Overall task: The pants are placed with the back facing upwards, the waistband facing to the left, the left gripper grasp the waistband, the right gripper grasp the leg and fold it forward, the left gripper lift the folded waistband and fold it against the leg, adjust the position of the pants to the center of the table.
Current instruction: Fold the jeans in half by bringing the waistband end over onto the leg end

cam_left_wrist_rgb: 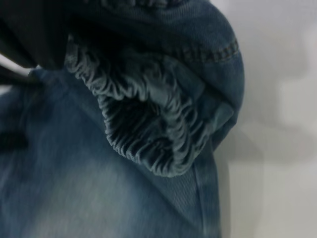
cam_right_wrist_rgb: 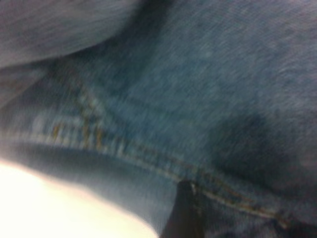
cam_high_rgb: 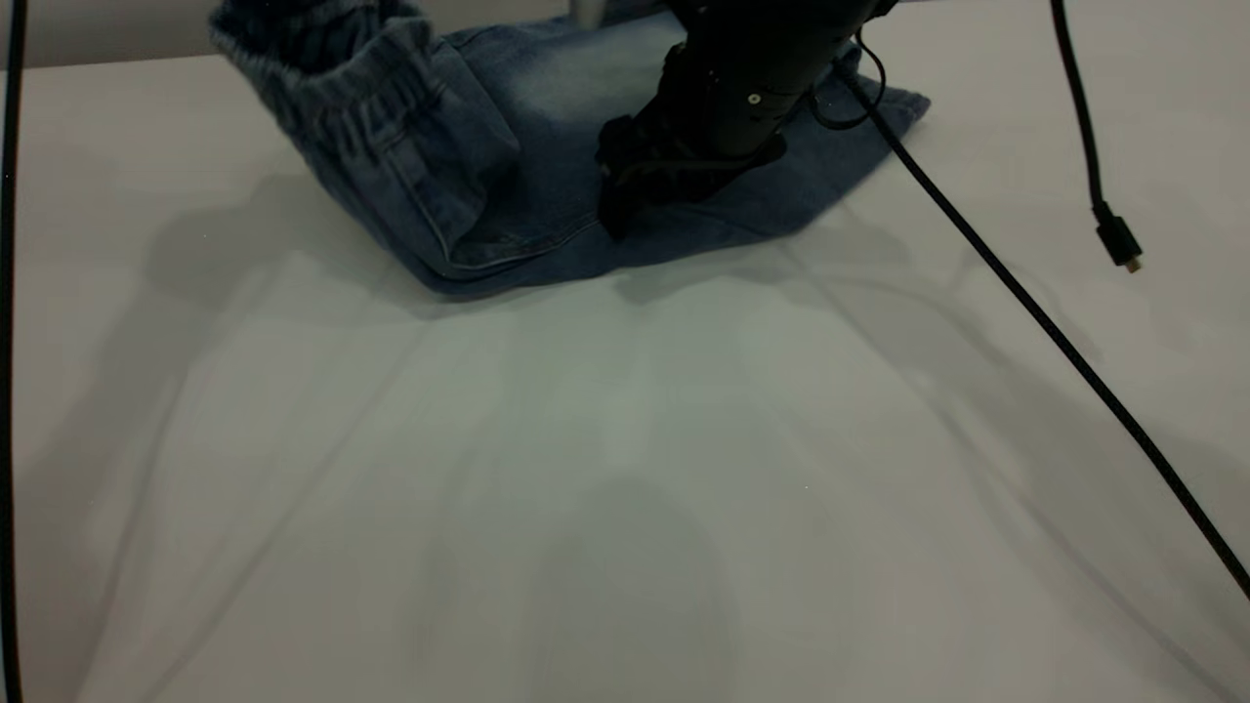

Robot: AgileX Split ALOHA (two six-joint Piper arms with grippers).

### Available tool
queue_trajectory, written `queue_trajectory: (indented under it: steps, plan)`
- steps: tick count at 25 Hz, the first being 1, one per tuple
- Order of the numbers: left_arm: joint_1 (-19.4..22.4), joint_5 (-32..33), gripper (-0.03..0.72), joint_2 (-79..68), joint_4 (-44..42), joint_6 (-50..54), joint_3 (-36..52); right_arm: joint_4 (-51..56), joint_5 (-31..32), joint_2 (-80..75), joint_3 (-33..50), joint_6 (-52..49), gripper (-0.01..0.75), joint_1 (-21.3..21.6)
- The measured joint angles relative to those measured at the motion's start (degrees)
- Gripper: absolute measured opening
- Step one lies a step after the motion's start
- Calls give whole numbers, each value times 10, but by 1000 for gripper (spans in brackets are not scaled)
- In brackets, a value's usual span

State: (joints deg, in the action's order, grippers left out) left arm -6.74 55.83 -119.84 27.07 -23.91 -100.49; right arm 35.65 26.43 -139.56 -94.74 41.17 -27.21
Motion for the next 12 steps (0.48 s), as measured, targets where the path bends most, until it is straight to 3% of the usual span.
queue_trajectory:
  steps: [12]
  plan:
    - [-4, -35, 26, 0, 0, 0, -3, -81, 76, 34, 2, -22, 539, -25]
